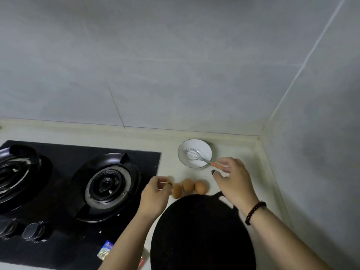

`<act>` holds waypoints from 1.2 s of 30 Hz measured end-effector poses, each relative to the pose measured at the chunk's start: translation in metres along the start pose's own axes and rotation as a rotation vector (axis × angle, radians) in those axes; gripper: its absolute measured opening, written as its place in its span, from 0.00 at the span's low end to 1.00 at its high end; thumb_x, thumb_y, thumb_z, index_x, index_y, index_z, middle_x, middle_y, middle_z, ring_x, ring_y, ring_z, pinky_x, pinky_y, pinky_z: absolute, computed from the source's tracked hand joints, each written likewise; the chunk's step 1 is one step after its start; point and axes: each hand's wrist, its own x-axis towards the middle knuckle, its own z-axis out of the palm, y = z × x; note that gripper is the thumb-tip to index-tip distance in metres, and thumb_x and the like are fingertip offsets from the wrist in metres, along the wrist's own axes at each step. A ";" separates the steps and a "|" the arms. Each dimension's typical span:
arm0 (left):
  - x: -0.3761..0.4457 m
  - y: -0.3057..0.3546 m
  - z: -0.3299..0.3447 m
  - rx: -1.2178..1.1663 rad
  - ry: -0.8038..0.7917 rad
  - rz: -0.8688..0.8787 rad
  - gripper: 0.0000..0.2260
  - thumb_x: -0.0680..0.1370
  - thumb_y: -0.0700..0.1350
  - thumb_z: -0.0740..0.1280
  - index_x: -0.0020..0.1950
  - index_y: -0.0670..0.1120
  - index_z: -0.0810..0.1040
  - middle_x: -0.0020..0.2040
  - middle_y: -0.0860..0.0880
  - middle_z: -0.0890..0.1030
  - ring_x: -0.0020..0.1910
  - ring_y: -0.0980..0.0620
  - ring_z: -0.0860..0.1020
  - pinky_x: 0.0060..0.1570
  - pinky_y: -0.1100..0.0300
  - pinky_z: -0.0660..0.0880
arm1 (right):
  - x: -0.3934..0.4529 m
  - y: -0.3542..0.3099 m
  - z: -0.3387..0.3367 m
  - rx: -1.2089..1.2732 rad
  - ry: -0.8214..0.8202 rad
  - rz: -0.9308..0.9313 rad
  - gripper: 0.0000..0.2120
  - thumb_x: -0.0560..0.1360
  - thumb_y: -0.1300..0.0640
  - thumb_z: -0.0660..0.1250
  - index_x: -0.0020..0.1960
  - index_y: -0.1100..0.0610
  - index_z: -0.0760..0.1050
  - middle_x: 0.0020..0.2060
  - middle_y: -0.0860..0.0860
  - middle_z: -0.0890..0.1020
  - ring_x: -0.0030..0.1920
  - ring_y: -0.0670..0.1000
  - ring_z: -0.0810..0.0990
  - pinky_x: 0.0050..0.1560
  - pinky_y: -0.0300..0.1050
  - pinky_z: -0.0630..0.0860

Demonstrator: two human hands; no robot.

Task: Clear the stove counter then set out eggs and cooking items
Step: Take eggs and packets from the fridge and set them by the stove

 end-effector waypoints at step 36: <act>0.191 0.020 0.020 -0.110 -0.130 -0.250 0.13 0.79 0.38 0.57 0.63 0.43 0.69 0.44 0.39 0.82 0.41 0.40 0.85 0.42 0.50 0.82 | 0.102 0.017 0.082 0.035 -0.417 0.394 0.08 0.76 0.61 0.60 0.48 0.54 0.77 0.34 0.48 0.80 0.26 0.40 0.74 0.30 0.37 0.70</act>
